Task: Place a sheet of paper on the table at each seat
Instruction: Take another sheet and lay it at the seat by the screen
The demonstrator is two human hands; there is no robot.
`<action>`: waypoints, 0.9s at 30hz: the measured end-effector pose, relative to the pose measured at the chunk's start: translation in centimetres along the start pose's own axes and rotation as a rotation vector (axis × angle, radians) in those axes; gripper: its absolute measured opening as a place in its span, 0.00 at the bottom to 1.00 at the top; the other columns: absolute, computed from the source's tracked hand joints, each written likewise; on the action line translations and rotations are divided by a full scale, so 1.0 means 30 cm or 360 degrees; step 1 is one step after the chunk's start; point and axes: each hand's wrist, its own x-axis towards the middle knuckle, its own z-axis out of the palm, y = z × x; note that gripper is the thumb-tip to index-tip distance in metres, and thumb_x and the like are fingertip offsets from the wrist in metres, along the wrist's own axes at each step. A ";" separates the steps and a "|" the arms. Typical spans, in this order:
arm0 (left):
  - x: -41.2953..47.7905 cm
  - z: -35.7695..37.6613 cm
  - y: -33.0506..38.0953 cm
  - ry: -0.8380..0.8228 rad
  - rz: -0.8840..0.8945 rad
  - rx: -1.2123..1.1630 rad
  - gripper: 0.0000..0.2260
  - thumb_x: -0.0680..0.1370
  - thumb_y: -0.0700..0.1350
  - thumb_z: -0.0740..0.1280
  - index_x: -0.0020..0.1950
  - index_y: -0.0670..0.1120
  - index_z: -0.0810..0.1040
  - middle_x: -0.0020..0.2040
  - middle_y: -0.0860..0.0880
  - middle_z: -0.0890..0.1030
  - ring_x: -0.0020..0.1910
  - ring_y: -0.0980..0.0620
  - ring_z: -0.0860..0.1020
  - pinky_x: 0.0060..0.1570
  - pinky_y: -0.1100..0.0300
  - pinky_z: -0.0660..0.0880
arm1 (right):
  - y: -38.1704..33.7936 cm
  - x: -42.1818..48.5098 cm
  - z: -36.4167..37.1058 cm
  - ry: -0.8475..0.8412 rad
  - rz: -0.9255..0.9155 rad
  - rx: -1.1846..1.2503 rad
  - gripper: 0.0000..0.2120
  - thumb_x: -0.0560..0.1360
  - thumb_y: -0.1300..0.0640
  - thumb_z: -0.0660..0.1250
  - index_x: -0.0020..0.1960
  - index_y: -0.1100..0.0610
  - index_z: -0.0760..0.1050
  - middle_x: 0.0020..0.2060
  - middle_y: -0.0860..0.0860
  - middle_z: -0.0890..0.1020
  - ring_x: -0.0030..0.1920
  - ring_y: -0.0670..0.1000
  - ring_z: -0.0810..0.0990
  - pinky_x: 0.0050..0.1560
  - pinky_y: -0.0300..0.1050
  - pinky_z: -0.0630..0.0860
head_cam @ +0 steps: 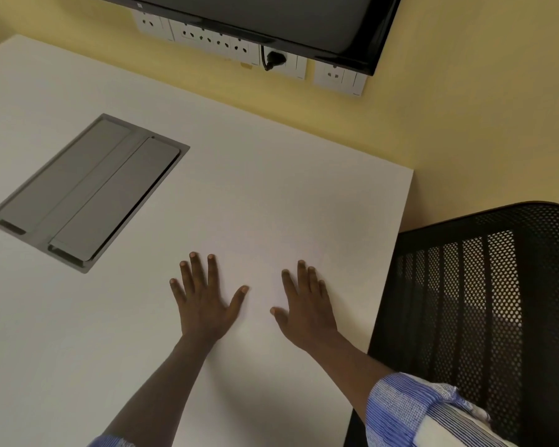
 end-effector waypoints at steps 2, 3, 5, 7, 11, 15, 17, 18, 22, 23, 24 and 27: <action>0.001 -0.007 0.005 -0.0009 -0.0010 0.0007 0.45 0.76 0.74 0.53 0.83 0.46 0.51 0.83 0.37 0.49 0.80 0.32 0.53 0.73 0.30 0.57 | 0.002 0.001 -0.007 -0.0009 -0.0013 0.0010 0.38 0.81 0.39 0.55 0.82 0.53 0.43 0.81 0.60 0.38 0.80 0.63 0.39 0.80 0.60 0.46; 0.000 -0.011 0.008 -0.0010 -0.0019 0.0005 0.45 0.76 0.74 0.53 0.83 0.46 0.51 0.83 0.37 0.50 0.80 0.32 0.53 0.73 0.30 0.57 | 0.006 0.000 -0.013 -0.0013 -0.0017 0.0028 0.38 0.81 0.39 0.56 0.82 0.53 0.43 0.81 0.60 0.38 0.81 0.62 0.39 0.80 0.60 0.46; -0.007 -0.022 0.017 -0.0007 -0.0055 -0.0027 0.45 0.76 0.74 0.52 0.83 0.46 0.49 0.83 0.37 0.49 0.81 0.32 0.52 0.73 0.30 0.56 | 0.014 -0.008 -0.028 0.0004 -0.0025 0.0059 0.38 0.81 0.39 0.56 0.82 0.53 0.43 0.81 0.59 0.38 0.81 0.62 0.39 0.80 0.59 0.46; -0.023 -0.038 0.030 -0.0015 -0.0099 -0.0088 0.46 0.75 0.75 0.49 0.84 0.48 0.44 0.84 0.38 0.46 0.82 0.35 0.48 0.76 0.31 0.52 | 0.021 -0.026 -0.049 0.0044 -0.0032 0.0051 0.38 0.81 0.39 0.57 0.82 0.53 0.43 0.81 0.59 0.39 0.81 0.62 0.39 0.80 0.60 0.47; -0.081 -0.109 0.091 -0.0003 -0.0079 -0.0144 0.46 0.75 0.76 0.47 0.83 0.49 0.40 0.84 0.41 0.41 0.82 0.37 0.43 0.78 0.33 0.47 | 0.038 -0.087 -0.118 0.0104 -0.0007 0.0017 0.39 0.80 0.38 0.57 0.82 0.53 0.44 0.81 0.60 0.40 0.81 0.62 0.40 0.80 0.60 0.47; -0.162 -0.217 0.188 0.0038 0.0002 -0.0154 0.45 0.76 0.74 0.48 0.84 0.47 0.42 0.84 0.40 0.42 0.82 0.37 0.43 0.78 0.33 0.48 | 0.052 -0.182 -0.212 0.0226 -0.0008 0.0002 0.39 0.80 0.38 0.57 0.82 0.53 0.44 0.81 0.60 0.41 0.81 0.62 0.41 0.80 0.59 0.47; -0.218 -0.269 0.237 0.0087 0.0046 -0.0164 0.45 0.77 0.74 0.50 0.84 0.47 0.44 0.84 0.40 0.43 0.82 0.37 0.44 0.78 0.33 0.48 | 0.055 -0.243 -0.259 0.0290 -0.0012 0.0006 0.39 0.80 0.38 0.57 0.82 0.52 0.43 0.81 0.60 0.41 0.81 0.61 0.41 0.80 0.59 0.48; -0.249 -0.293 0.260 0.0107 0.0069 -0.0165 0.45 0.77 0.73 0.50 0.84 0.47 0.44 0.84 0.40 0.43 0.82 0.37 0.44 0.78 0.33 0.48 | 0.057 -0.278 -0.282 0.0320 -0.0015 0.0002 0.39 0.80 0.38 0.57 0.82 0.52 0.43 0.81 0.59 0.41 0.81 0.61 0.41 0.80 0.60 0.49; -0.400 -0.388 0.342 0.0136 0.0105 -0.0153 0.44 0.77 0.73 0.48 0.83 0.48 0.42 0.84 0.41 0.42 0.83 0.38 0.43 0.79 0.35 0.46 | 0.070 -0.445 -0.356 0.0440 -0.0024 -0.0021 0.39 0.80 0.37 0.58 0.82 0.52 0.45 0.82 0.59 0.45 0.81 0.62 0.44 0.80 0.59 0.50; -0.446 -0.410 0.362 0.0132 0.0097 -0.0159 0.43 0.77 0.73 0.47 0.83 0.48 0.41 0.84 0.41 0.42 0.82 0.38 0.42 0.79 0.35 0.46 | 0.074 -0.495 -0.369 0.0467 -0.0022 -0.0024 0.39 0.80 0.37 0.58 0.82 0.52 0.45 0.82 0.59 0.46 0.81 0.62 0.45 0.79 0.59 0.50; -0.494 -0.430 0.382 0.0133 0.0089 -0.0168 0.43 0.77 0.73 0.46 0.83 0.48 0.40 0.84 0.41 0.41 0.82 0.38 0.42 0.79 0.35 0.46 | 0.079 -0.547 -0.379 0.0492 -0.0019 -0.0022 0.39 0.80 0.37 0.58 0.82 0.52 0.45 0.82 0.59 0.47 0.81 0.62 0.46 0.79 0.59 0.50; -0.664 -0.483 0.427 0.0164 0.0101 -0.0183 0.43 0.77 0.73 0.45 0.83 0.48 0.39 0.83 0.41 0.40 0.82 0.39 0.40 0.79 0.35 0.45 | 0.094 -0.720 -0.390 0.0557 -0.0004 -0.0034 0.39 0.80 0.37 0.59 0.82 0.52 0.46 0.82 0.59 0.48 0.81 0.61 0.46 0.79 0.59 0.50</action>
